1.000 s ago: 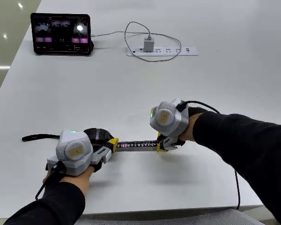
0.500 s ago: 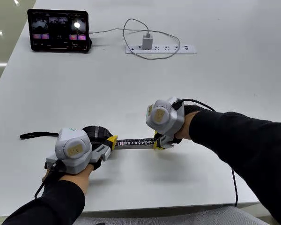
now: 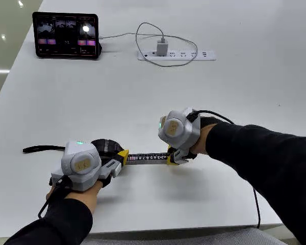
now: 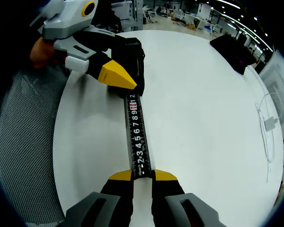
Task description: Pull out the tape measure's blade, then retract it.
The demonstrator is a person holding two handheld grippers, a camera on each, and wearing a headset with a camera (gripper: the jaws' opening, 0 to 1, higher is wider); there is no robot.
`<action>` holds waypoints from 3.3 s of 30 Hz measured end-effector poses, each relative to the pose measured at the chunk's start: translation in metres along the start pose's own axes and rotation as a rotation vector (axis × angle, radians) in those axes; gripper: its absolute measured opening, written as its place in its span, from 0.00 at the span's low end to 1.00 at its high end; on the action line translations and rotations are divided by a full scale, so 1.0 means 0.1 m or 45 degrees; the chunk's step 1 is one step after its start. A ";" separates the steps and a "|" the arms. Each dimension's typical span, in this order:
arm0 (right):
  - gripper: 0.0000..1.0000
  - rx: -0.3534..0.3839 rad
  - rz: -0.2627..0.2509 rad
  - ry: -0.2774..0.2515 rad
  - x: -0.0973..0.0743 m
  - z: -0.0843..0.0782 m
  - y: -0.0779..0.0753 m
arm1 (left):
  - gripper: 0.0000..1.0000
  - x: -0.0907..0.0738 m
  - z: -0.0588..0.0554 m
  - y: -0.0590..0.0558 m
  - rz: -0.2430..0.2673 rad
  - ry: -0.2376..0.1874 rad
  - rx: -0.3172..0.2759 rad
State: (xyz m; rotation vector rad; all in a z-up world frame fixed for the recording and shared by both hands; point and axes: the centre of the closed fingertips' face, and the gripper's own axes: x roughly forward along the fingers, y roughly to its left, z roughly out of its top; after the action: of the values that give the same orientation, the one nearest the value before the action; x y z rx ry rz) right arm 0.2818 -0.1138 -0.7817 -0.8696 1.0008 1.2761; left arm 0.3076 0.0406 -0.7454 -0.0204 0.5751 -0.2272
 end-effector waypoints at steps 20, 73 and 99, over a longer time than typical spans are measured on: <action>0.10 -0.004 -0.002 0.000 0.03 0.07 0.00 | 0.61 0.00 0.00 0.00 0.001 0.001 -0.003; 0.09 -0.024 0.027 -0.005 0.11 0.28 0.01 | 0.60 0.01 0.00 -0.01 -0.011 0.013 -0.015; 0.10 -0.031 0.068 -0.101 0.15 0.42 0.04 | 0.60 -0.02 0.01 0.02 -0.076 0.015 -0.087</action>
State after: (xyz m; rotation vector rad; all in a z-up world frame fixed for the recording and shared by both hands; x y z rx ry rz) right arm 0.2823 -0.0692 -0.7815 -0.8098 0.9529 1.3602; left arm 0.3065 0.0430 -0.7438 -0.1021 0.5940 -0.2656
